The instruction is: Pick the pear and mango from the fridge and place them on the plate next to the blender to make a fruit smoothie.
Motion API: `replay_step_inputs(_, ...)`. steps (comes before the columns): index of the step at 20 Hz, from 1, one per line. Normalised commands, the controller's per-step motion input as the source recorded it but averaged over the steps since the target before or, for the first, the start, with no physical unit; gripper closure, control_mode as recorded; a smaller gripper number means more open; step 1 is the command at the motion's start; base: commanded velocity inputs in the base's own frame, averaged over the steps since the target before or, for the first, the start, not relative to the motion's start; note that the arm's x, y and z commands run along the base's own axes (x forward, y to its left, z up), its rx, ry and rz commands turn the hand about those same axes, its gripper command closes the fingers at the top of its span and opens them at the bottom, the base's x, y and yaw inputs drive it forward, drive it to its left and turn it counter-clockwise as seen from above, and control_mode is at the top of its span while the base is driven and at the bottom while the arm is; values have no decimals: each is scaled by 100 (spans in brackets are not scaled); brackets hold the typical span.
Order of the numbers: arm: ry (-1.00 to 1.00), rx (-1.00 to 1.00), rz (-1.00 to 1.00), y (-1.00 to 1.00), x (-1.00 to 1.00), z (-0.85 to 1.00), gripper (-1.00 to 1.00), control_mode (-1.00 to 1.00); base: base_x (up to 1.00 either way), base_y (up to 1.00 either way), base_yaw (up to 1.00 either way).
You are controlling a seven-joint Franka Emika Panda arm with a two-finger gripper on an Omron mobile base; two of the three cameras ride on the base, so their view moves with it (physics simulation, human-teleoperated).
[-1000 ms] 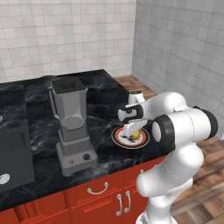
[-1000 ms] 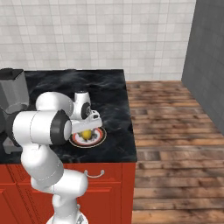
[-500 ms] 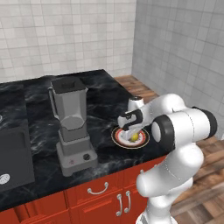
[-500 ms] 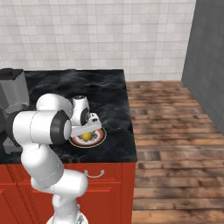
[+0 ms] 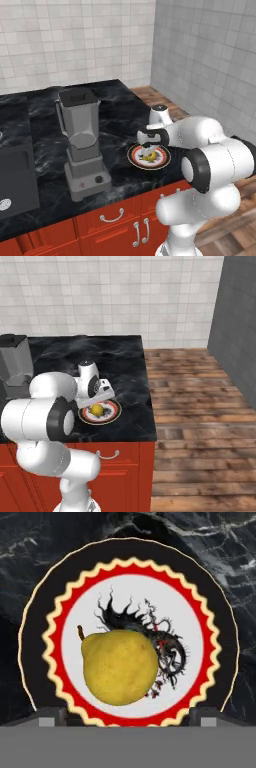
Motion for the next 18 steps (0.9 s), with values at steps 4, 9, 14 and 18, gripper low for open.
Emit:
replay_step_inputs(4, -14, 0, 0, -11, -40, 74, -100, -100, 0, 0, 0)
replay_step_inputs(9, -13, 3, 0, -18, -75, 27, -100, -100, 0, 0, 0)
replay_step_inputs(14, -22, 13, -9, -4, -95, 2, -100, -100, 0, 0, 0)
replay_step_inputs(18, -2, 17, -30, 0, -73, 5, -100, -100, 0, 0, 0)
